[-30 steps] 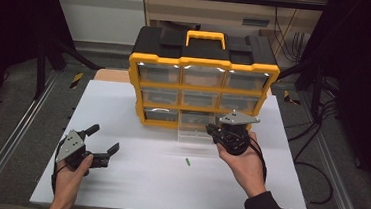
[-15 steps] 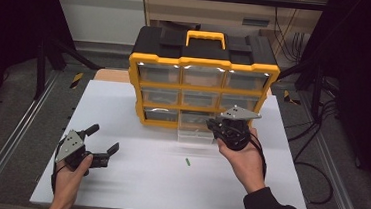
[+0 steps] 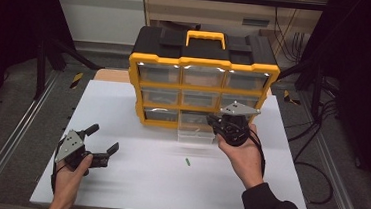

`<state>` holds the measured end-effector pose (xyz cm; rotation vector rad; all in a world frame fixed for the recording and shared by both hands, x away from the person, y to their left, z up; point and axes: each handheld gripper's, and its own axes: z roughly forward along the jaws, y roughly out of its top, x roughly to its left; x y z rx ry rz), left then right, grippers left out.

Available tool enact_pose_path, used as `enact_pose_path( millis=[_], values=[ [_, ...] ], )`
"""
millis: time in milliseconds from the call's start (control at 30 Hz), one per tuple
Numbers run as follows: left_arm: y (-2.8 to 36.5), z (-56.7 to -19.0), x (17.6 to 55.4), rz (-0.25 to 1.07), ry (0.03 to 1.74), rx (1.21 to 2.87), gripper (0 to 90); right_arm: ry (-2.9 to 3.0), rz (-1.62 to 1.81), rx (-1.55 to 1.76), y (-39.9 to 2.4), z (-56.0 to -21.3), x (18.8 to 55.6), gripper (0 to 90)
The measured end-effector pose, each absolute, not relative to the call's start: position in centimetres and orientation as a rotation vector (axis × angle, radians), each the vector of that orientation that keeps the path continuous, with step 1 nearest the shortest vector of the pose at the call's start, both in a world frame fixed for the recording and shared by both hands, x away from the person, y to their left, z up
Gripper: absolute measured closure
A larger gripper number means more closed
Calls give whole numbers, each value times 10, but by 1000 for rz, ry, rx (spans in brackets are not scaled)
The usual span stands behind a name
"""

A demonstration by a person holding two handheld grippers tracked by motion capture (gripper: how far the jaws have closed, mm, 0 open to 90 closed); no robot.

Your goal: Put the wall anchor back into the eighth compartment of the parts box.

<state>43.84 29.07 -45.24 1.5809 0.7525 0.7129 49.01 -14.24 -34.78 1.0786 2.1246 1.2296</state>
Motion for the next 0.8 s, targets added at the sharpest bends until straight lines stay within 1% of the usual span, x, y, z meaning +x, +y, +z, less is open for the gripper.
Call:
enact_pose_path(
  millis=[800],
  values=[
    [291, -452, 438, 715, 751, 1575, 12, 2179, 1140, 1096, -127, -359, 514, 840]
  ],
)
